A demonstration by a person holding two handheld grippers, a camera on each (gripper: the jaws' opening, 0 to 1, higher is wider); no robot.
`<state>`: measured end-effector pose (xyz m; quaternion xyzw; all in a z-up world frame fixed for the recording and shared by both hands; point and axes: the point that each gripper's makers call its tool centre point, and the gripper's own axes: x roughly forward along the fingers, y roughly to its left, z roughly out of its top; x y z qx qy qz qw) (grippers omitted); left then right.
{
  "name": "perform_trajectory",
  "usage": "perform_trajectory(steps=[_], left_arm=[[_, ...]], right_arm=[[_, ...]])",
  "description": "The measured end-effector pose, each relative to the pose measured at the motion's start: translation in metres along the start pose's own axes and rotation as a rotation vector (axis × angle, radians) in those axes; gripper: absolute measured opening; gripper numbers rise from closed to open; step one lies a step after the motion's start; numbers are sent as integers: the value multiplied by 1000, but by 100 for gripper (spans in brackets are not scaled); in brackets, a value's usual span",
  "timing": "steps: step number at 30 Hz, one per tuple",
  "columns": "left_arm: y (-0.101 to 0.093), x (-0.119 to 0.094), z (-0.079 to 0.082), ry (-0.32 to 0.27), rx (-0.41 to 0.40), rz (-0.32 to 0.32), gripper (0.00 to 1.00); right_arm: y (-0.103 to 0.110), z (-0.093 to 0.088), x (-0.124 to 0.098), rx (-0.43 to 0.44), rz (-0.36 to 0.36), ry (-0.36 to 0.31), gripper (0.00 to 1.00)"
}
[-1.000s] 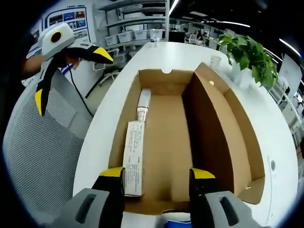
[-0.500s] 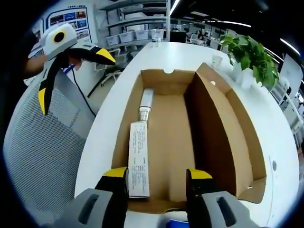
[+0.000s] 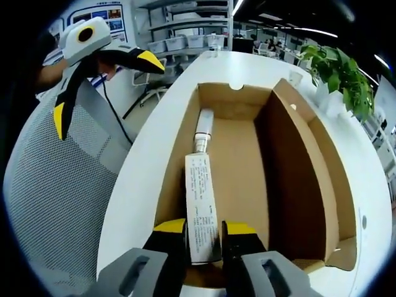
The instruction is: Operate the shoe box by opening the lid, removing the specified soft item, and placing it in the target area until the item is outside and the box remains undamaged.
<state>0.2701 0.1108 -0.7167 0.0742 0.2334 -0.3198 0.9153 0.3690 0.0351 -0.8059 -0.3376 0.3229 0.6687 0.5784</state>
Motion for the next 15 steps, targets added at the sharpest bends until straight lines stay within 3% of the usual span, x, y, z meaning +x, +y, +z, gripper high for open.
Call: perform_trajectory(steps=[15], left_arm=[[2, 0, -2, 9, 5, 6, 96]], right_arm=[[0, 4, -6, -2, -13, -16, 13]])
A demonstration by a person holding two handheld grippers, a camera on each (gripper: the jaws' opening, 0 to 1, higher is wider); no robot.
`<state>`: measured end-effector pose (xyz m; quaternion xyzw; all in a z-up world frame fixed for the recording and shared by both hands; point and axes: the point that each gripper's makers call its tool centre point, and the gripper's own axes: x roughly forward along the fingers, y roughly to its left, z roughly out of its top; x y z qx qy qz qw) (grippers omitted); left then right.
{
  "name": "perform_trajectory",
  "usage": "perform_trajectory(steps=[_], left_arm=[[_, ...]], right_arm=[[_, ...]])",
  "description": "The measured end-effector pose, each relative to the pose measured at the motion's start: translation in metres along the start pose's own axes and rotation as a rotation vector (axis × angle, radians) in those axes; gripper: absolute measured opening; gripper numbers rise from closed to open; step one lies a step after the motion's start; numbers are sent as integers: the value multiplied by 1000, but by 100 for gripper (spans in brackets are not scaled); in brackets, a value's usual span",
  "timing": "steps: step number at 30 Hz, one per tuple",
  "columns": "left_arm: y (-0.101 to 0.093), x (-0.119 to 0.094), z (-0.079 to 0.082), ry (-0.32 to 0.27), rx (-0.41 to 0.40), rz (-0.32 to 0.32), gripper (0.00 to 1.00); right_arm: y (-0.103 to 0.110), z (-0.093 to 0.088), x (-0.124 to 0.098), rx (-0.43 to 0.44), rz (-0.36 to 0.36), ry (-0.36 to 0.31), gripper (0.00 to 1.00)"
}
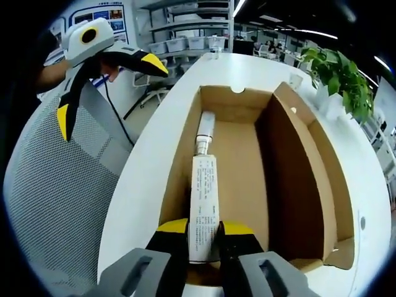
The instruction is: Operate the shoe box by opening the lid, removing the specified soft item, and placing it in the target area until the item is outside and the box remains undamaged.
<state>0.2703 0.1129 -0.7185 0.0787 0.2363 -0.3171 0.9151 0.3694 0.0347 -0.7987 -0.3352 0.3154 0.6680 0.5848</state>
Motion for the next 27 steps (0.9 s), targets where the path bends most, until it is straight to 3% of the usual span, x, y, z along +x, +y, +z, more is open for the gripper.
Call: perform_trajectory(steps=[11, 27], left_arm=[[-1, 1, 0, 5, 2, -3, 96], [-2, 1, 0, 7, -3, -6, 96]], right_arm=[[-9, 6, -14, -3, -38, -23, 13], [-14, 32, -43, -58, -69, -57, 13]])
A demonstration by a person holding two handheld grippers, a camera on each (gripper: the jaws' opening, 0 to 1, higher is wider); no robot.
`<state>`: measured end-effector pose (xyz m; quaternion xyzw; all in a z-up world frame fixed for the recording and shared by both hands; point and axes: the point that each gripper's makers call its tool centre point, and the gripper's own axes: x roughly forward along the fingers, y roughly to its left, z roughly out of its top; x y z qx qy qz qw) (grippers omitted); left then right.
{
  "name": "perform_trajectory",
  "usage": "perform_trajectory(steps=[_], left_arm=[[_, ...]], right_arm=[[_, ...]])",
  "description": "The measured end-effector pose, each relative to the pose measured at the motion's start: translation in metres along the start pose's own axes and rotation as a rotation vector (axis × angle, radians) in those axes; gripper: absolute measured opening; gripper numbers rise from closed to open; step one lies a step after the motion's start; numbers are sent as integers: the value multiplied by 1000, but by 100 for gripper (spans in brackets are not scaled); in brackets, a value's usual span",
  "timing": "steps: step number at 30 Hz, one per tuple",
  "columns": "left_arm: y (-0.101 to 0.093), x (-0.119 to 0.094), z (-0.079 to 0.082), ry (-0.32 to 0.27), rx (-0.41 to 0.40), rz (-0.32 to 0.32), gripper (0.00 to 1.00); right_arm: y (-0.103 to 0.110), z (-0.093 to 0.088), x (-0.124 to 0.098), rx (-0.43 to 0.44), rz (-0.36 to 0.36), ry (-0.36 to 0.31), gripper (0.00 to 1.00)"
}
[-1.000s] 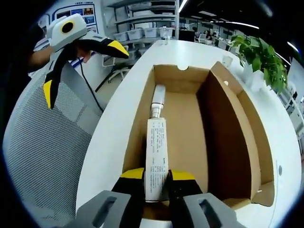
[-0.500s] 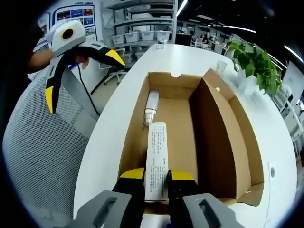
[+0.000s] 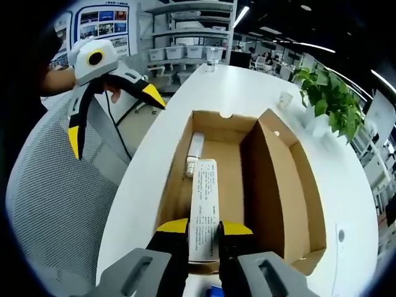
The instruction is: Operate the shoe box by opening the lid, removing the specified soft item, and placing it in the target area until the item is outside and the box remains undamaged.
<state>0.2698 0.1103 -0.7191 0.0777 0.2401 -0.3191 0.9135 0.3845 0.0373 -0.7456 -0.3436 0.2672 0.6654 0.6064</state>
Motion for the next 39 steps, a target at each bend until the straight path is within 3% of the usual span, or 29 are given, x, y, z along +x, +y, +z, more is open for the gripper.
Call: perform_trajectory(steps=[18, 39], left_arm=[[0, -1, -1, -1, -4, 1, 96], [-3, -1, -2, 15, -3, -9, 96]], right_arm=[[-7, 16, -37, -48, -25, -23, 13], [-20, -10, -89, -24, -70, -18, 13]])
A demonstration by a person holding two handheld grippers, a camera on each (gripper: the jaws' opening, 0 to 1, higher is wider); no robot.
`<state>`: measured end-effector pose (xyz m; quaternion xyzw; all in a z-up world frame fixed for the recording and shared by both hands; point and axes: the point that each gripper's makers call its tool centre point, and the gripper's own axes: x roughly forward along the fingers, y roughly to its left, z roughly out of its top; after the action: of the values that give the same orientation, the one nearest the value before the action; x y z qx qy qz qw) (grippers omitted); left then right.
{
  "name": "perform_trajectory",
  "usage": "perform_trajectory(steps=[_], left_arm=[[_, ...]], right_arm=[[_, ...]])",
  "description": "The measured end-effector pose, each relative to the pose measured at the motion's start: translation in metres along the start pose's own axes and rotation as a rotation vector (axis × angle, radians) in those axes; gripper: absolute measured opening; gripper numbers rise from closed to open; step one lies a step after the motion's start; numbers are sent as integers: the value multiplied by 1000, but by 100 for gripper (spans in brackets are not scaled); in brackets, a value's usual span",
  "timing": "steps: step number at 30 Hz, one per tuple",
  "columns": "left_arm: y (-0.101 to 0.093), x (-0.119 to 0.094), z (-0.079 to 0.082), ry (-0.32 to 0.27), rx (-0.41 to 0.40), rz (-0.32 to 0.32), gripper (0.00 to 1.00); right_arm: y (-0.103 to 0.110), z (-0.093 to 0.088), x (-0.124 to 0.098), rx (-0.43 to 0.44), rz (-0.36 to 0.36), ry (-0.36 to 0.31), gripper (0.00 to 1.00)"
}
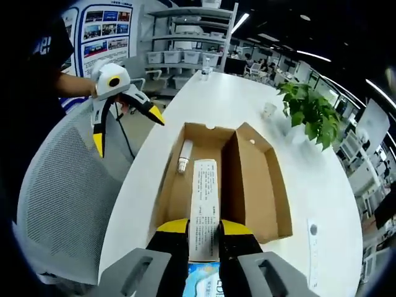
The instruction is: Operate the shoe box by opening the lid, removing the specified soft item, and placing it in the target area until the item is outside and the box remains undamaged.
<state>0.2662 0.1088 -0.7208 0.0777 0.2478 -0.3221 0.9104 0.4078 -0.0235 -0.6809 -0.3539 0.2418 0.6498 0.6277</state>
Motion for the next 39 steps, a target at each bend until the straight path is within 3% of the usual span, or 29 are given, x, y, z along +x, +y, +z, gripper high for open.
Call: perform_trajectory(steps=[18, 39], left_arm=[[2, 0, 0, 0, -12, 9, 96], [6, 0, -2, 7, -27, 26, 96]], right_arm=[[-20, -36, -44, 30, -66, 8, 13], [-46, -95, -78, 84, -141, 84, 13]])
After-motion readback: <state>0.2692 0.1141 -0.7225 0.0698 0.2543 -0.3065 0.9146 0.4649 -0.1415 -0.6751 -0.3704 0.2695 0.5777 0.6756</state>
